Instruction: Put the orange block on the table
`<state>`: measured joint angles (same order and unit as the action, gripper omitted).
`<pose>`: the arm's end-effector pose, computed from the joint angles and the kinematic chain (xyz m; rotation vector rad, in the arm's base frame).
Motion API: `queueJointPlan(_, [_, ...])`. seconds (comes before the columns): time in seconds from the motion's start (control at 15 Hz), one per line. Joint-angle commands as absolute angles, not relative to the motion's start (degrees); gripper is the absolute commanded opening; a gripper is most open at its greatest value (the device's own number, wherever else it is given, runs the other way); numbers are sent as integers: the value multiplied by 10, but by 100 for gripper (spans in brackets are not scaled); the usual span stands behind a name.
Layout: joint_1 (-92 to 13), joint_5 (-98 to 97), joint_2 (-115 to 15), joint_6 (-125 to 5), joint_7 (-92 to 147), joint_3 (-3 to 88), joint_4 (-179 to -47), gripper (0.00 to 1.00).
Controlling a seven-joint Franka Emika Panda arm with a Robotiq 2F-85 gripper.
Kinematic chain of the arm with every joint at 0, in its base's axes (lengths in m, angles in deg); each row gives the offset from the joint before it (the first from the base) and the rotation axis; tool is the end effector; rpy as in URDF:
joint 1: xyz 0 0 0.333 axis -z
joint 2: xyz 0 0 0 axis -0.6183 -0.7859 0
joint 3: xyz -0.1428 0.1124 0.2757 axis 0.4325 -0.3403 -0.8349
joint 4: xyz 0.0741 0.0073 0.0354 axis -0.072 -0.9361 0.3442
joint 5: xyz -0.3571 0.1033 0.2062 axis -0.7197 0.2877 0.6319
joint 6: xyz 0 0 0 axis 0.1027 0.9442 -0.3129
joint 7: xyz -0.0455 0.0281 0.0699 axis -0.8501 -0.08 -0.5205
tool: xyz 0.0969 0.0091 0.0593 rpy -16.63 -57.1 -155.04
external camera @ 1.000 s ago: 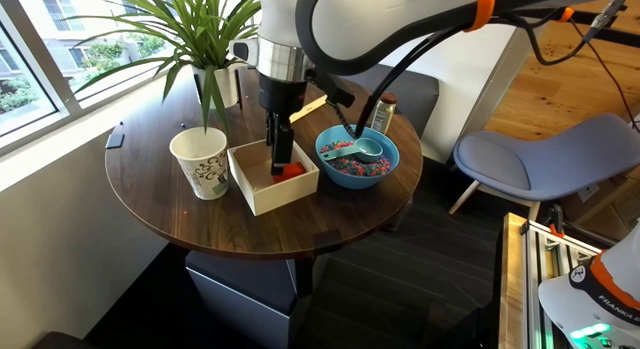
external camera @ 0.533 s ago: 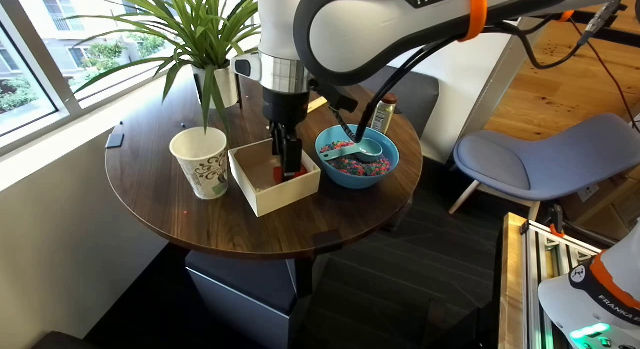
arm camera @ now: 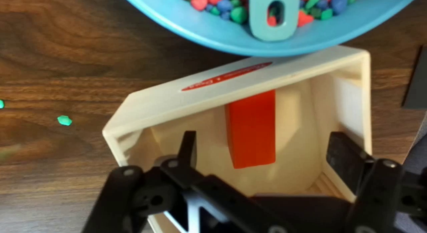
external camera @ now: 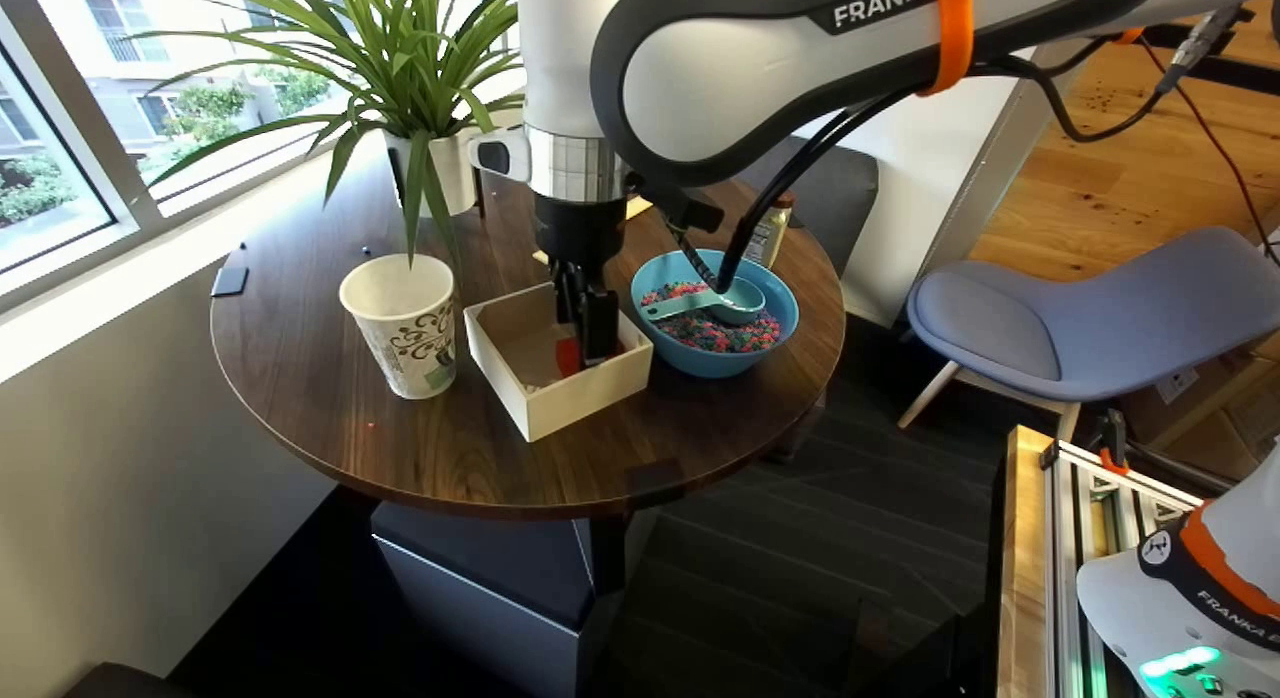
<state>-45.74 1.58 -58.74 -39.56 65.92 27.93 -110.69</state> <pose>0.6824 0.2076 0.3798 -2.7683 -1.3408 0.0029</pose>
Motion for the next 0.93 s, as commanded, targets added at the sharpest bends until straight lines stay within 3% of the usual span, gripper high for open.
queueJointPlan(0.0, [-451,27,-584,-400,665,269,-1127,97])
queueJointPlan(0.2, [-454,34,-589,-412,653,268,-1125,87])
queueJointPlan(0.53, [-456,43,-596,-435,636,263,-1124,83])
queueJointPlan(0.87, [-442,113,-585,-424,649,242,-1121,100])
